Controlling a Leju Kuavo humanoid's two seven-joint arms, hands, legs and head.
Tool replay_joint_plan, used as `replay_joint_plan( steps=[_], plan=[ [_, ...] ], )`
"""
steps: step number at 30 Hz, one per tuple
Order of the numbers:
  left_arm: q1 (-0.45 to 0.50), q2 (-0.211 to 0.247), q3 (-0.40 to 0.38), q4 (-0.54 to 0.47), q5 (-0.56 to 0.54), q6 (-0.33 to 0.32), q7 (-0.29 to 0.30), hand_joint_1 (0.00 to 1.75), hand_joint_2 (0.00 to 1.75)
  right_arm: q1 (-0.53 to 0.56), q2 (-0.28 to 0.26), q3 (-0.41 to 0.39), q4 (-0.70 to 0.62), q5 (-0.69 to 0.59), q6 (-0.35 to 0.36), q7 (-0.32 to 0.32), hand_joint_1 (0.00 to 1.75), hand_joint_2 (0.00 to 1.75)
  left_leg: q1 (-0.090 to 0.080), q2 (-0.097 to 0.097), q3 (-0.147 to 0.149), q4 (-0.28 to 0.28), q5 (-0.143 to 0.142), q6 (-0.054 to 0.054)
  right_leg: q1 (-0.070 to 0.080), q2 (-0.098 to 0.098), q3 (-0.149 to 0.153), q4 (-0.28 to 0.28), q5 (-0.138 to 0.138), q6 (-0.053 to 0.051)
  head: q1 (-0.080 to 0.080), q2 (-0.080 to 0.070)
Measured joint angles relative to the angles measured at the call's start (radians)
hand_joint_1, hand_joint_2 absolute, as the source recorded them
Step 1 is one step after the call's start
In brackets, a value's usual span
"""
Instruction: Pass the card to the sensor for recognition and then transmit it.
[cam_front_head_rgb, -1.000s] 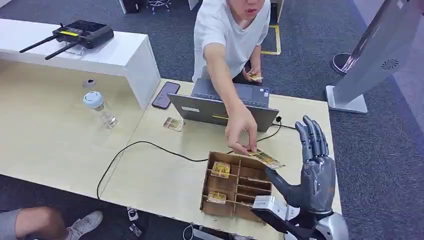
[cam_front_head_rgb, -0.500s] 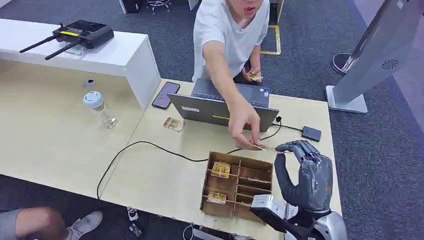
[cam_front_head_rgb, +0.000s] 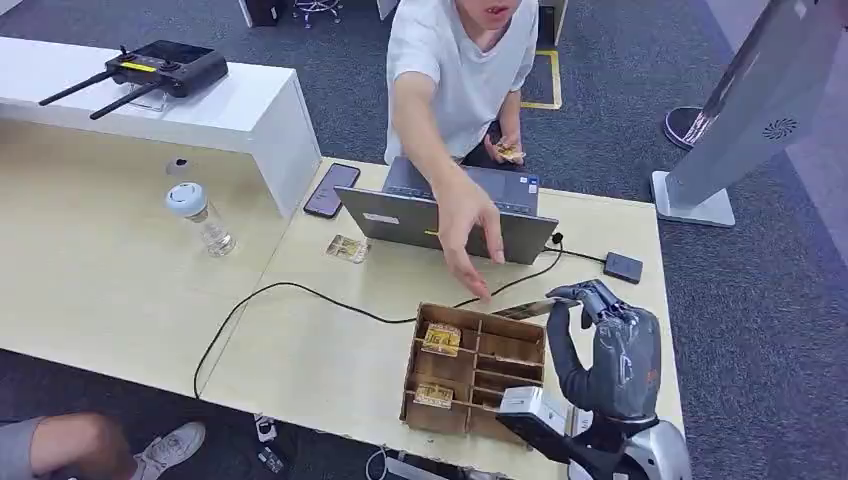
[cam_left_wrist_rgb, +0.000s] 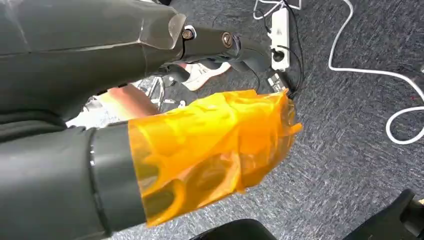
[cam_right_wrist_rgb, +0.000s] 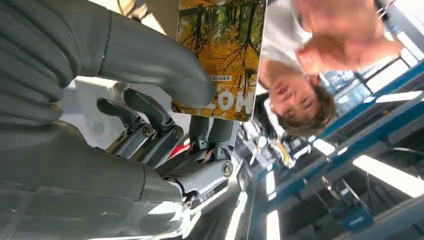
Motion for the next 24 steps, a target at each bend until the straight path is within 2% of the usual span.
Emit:
replay_joint_plan(
  steps=[4, 5, 9, 11, 16, 24],
  plan=[
    [0.002, 0.000, 0.000, 0.000, 0.016, 0.004, 0.000, 0.00, 0.00, 0.020, -0.002, 0.000, -0.024, -0.212, 0.115, -0.039, 1.75, 1.75, 0.000, 0.000, 0.000, 0.000, 0.000, 0.000, 0.000, 0.000, 0.000, 0.000, 0.000, 0.000, 0.000, 0.000],
    [0.004, 0.000, 0.001, 0.000, 0.024, 0.007, 0.000, 0.00, 0.00, 0.044, -0.016, -0.011, -0.040, -0.354, 0.205, -0.055, 1.75, 1.75, 0.000, 0.000, 0.000, 0.000, 0.000, 0.000, 0.000, 0.000, 0.000, 0.000, 0.000, 0.000, 0.000, 0.000],
    [0.006, 0.002, 0.001, 0.000, 0.036, 0.010, 0.000, 0.00, 0.00, 0.123, -0.074, -0.074, -0.049, -0.589, 0.336, -0.076, 1.75, 1.75, 0.000, -0.001, -0.001, 0.000, 0.000, 0.000, 0.000, -0.001, 0.000, 0.000, 0.000, 0.000, 0.000, 0.000],
    [0.005, 0.003, 0.001, 0.000, 0.037, 0.013, 0.000, 0.00, 0.00, 0.139, -0.093, -0.101, -0.048, -0.656, 0.377, -0.068, 1.75, 1.75, 0.000, 0.000, -0.001, 0.000, -0.001, 0.000, 0.000, 0.000, 0.000, -0.001, 0.000, 0.000, 0.000, 0.000],
    [0.006, 0.008, 0.001, 0.000, 0.038, 0.021, -0.002, 0.00, 0.00, 0.179, -0.148, -0.152, -0.037, -0.754, 0.423, -0.054, 1.75, 1.75, 0.000, -0.001, 0.000, 0.000, 0.000, 0.000, 0.000, -0.001, 0.000, -0.001, 0.000, 0.000, 0.000, 0.000],
    [0.006, 0.009, 0.001, 0.000, 0.038, 0.021, -0.002, 0.00, 0.00, 0.210, -0.224, -0.183, 0.000, -0.816, 0.453, -0.052, 1.75, 1.75, 0.000, -0.001, 0.000, 0.000, 0.000, 0.000, 0.000, 0.000, 0.000, 0.000, 0.000, 0.000, 0.000, 0.000]
  ],
)
